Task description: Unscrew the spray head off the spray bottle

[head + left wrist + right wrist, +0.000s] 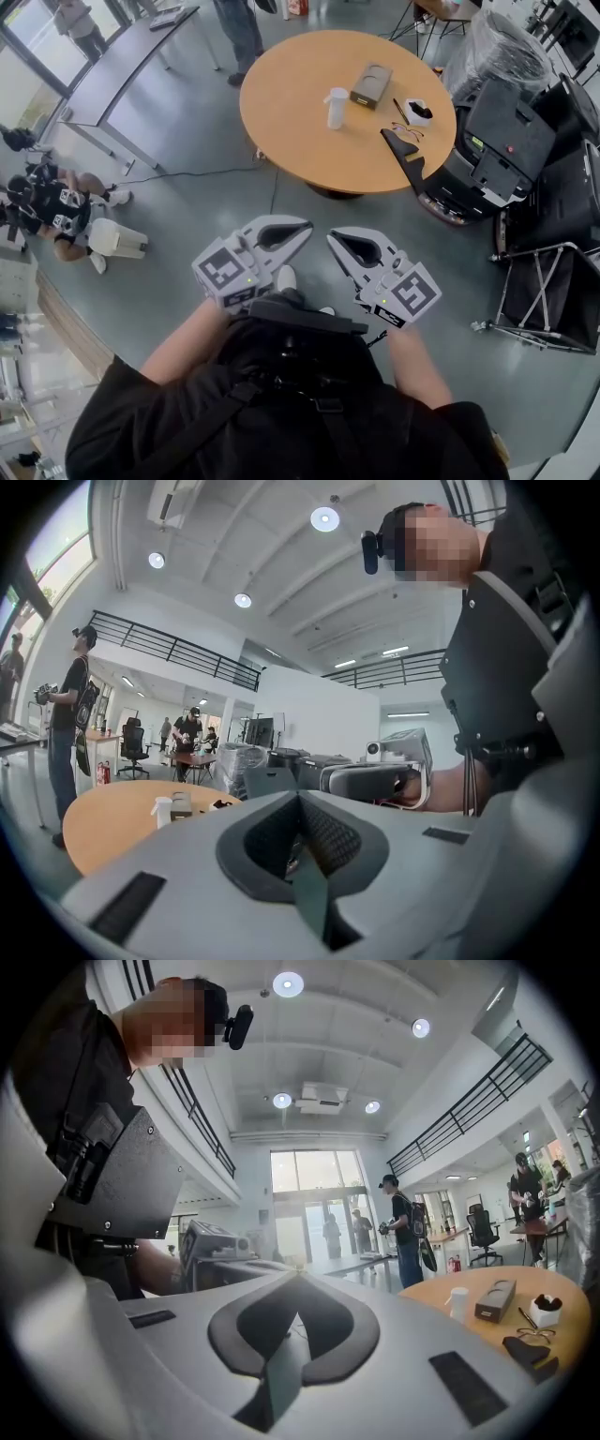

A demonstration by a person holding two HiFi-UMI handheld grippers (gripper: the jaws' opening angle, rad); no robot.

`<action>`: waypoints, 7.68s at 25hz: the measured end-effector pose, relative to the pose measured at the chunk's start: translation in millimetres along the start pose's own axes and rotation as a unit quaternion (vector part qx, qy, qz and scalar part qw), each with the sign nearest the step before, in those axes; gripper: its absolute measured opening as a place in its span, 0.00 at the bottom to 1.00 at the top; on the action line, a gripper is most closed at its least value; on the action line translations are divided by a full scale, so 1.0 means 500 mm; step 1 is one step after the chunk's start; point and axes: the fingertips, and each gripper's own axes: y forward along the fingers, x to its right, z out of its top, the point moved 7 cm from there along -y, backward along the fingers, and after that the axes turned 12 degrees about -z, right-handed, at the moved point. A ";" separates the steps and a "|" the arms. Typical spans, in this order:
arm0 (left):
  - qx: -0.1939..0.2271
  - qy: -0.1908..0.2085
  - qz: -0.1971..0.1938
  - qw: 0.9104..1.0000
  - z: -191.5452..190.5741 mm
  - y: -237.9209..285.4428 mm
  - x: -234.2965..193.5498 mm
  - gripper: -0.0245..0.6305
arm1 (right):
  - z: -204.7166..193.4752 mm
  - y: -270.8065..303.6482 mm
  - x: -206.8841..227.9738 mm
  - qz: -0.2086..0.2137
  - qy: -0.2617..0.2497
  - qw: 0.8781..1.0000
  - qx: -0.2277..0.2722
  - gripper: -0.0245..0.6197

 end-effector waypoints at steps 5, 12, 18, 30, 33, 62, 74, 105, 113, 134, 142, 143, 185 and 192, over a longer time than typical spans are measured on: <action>-0.018 -0.004 0.002 1.000 0.005 -0.014 -0.079 0.04 | 0.005 0.072 0.027 -0.008 -0.002 1.000 -0.007 0.05; 0.000 -0.009 -0.024 1.000 0.013 -0.028 -0.213 0.04 | 0.013 0.181 0.082 -0.033 -0.003 0.999 -0.016 0.05; 0.000 -0.004 -0.034 0.999 0.028 -0.032 -0.315 0.04 | 0.010 0.268 0.125 -0.044 -0.003 0.999 -0.027 0.05; 0.004 0.005 -0.062 0.998 0.029 -0.115 -0.500 0.04 | -0.011 0.460 0.167 -0.071 -0.009 0.996 -0.044 0.05; 0.009 -0.001 -0.070 0.997 0.023 -0.133 -0.536 0.04 | -0.018 0.496 0.175 -0.079 -0.010 0.996 -0.047 0.05; 0.010 -0.003 -0.026 1.000 0.055 0.100 -0.771 0.04 | -0.004 0.584 0.528 -0.025 0.004 0.999 -0.045 0.05; -0.001 -0.015 0.006 1.000 0.097 0.253 -0.812 0.04 | 0.020 0.543 0.696 0.010 0.018 0.999 -0.039 0.05; -0.039 -0.018 0.050 0.998 0.079 0.359 -0.889 0.04 | 0.024 0.545 0.861 0.037 0.020 0.999 -0.026 0.05; -0.043 -0.001 0.008 0.999 0.066 0.336 -1.030 0.04 | 0.013 0.641 0.900 -0.014 0.009 0.999 -0.045 0.05; -0.071 0.034 -0.048 0.996 -0.238 0.302 -1.449 0.05 | -0.170 0.930 1.080 -0.119 -0.004 0.992 -0.050 0.06; -0.071 0.013 0.014 0.997 -0.432 0.353 -1.533 0.17 | -0.322 0.954 1.164 -0.102 0.012 0.993 -0.053 0.13; -0.074 0.012 0.019 0.997 -0.458 0.362 -1.541 0.21 | -0.340 0.954 1.173 -0.099 0.014 0.994 -0.051 0.13; -0.115 0.029 -0.066 0.991 -0.666 0.601 -1.536 0.50 | -0.504 0.843 1.196 -0.073 0.055 0.994 -0.053 0.13; -0.099 0.029 -0.074 0.992 -0.507 0.561 -1.502 0.50 | -0.398 0.846 1.162 -0.061 0.036 0.997 -0.041 0.13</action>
